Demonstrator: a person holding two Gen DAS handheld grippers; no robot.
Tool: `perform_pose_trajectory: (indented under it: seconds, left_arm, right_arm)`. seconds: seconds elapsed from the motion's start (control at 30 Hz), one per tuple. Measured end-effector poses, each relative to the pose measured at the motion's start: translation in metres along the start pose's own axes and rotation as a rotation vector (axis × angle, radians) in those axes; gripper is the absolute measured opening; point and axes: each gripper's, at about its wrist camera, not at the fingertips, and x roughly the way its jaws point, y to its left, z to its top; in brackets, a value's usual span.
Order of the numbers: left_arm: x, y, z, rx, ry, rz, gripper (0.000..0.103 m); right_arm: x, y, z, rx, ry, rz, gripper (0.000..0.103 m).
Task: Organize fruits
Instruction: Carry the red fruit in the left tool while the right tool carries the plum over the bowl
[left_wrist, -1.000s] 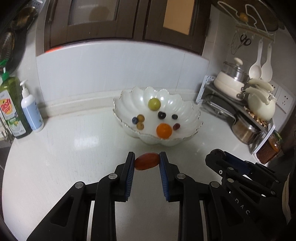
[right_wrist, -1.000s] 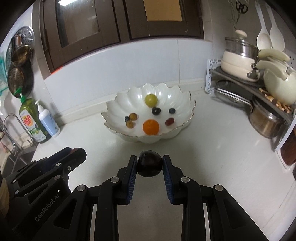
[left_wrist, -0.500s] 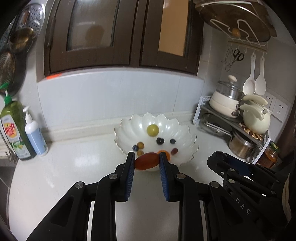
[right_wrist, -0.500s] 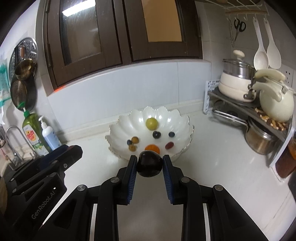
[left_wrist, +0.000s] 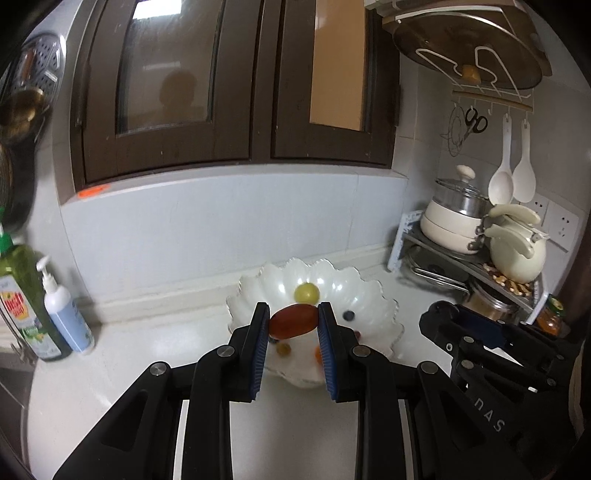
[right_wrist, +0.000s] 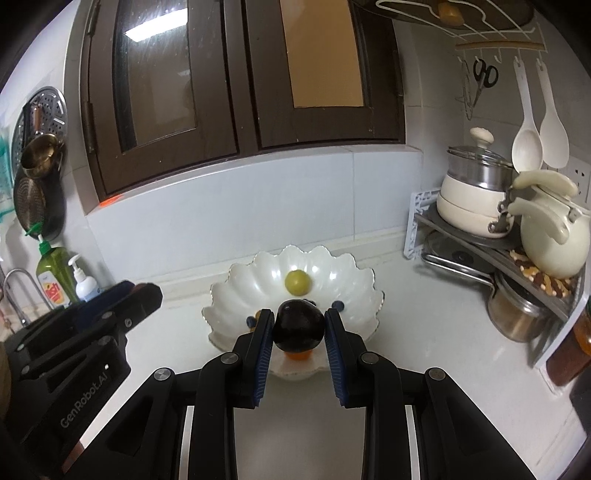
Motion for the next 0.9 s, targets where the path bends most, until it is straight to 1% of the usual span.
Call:
perform_pose_trajectory:
  seconds: [0.47,0.57,0.73,0.9]
  left_arm:
    - [0.042,0.004,0.037,0.025,0.031,-0.006,0.027]
    - [0.051,0.003,0.043,0.041,0.036,0.018,0.027]
    - [0.07,0.004,0.054,0.059,0.074,0.019,0.027]
    - [0.09,0.006,0.063,0.08,0.117,0.021,0.027]
  right_arm:
    - [0.037,-0.006,0.034,-0.001,0.022,-0.018,0.029]
    - [0.046,-0.005,0.041,-0.009,0.034,-0.022,0.029]
    - [0.064,-0.006,0.053,0.004,0.075,-0.008,0.029]
    - [0.084,-0.006,0.063,-0.016,0.112,-0.034,0.029]
